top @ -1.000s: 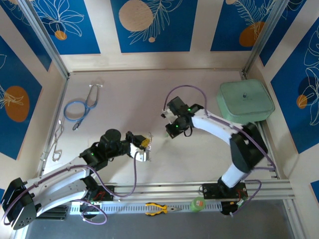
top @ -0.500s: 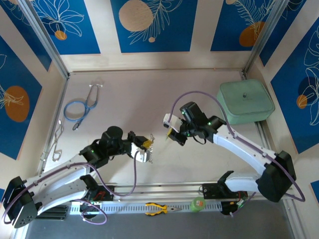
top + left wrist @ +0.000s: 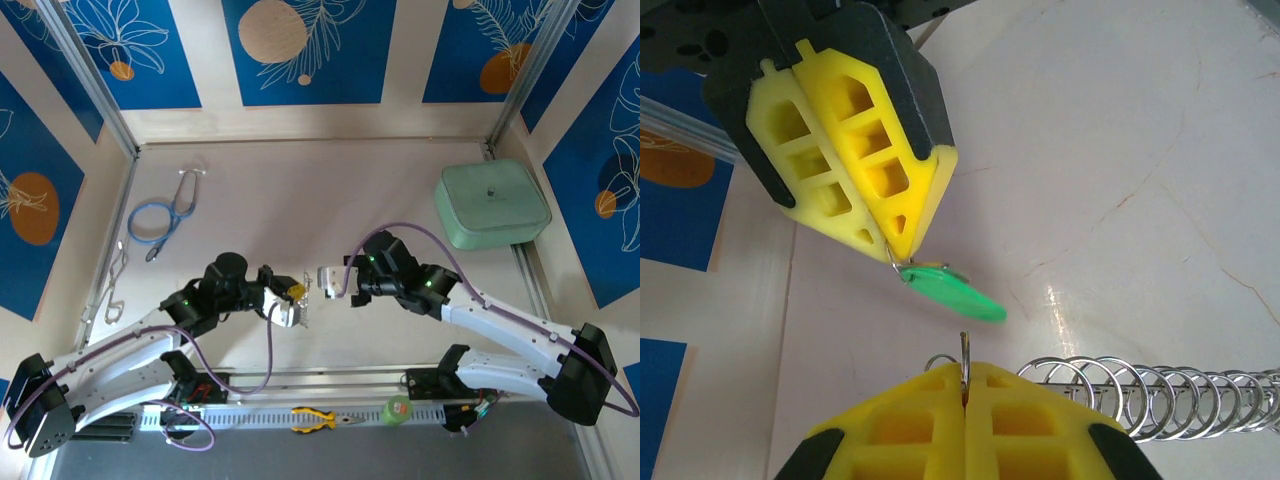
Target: Put the keys on the keyring
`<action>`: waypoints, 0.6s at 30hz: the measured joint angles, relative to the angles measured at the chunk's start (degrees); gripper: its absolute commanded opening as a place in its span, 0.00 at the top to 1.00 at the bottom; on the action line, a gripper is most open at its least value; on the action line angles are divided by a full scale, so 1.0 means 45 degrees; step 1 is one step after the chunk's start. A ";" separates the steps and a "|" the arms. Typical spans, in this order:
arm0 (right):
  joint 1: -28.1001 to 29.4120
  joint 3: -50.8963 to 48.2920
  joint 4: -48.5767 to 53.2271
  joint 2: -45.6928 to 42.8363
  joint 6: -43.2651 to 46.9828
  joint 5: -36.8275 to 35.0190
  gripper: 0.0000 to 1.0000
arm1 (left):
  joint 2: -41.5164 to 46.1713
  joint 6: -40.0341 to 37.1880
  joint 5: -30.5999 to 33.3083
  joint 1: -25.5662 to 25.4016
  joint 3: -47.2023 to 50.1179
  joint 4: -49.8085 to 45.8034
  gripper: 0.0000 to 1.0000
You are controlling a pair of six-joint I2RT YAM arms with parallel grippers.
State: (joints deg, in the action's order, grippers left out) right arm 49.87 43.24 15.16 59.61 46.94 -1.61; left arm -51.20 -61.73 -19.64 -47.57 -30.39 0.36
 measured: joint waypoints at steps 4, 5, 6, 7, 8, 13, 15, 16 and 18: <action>0.0233 -0.0296 -0.0510 -0.0296 0.0782 -0.0180 1.00 | 0.0000 0.0146 -0.0185 0.0000 0.0000 0.0000 1.00; 0.0277 -0.0335 -0.0602 -0.0359 0.0971 -0.0175 1.00 | 0.0000 0.0194 -0.0253 0.0000 0.0000 0.0000 1.00; 0.0340 -0.0403 -0.0767 -0.0442 0.1205 -0.0170 1.00 | 0.0000 0.0272 -0.0316 0.0000 0.0000 0.0000 1.00; 0.0403 -0.0461 -0.0894 -0.0505 0.1428 -0.0165 1.00 | 0.0000 0.0296 -0.0364 0.0000 0.0000 0.0000 1.00; 0.0476 -0.0534 -0.1015 -0.0573 0.1705 -0.0160 1.00 | 0.0000 0.0340 -0.0442 0.0000 0.0000 0.0000 1.00; 0.0831 -0.0636 -0.1195 -0.0627 0.2773 -0.0029 1.00 | -0.0034 0.0427 -0.0680 0.0000 -0.0029 0.0000 1.00; 0.0923 -0.0636 -0.1219 -0.0622 0.3079 0.0034 1.00 | -0.0121 0.0423 -0.0738 0.0000 -0.0053 0.0000 1.00; 0.0967 -0.0636 -0.1224 -0.0617 0.3211 0.0058 1.00 | -0.0160 0.0423 -0.0743 0.0000 -0.0063 -0.0005 1.00; 0.1059 -0.0636 -0.1224 -0.0617 0.3429 0.0087 1.00 | -0.0228 0.0418 -0.0748 0.0000 -0.0078 -0.0005 1.00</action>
State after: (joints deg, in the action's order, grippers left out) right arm 54.63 40.38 9.65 56.84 62.37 -1.21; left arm -52.23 -59.86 -23.00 -47.57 -30.74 0.34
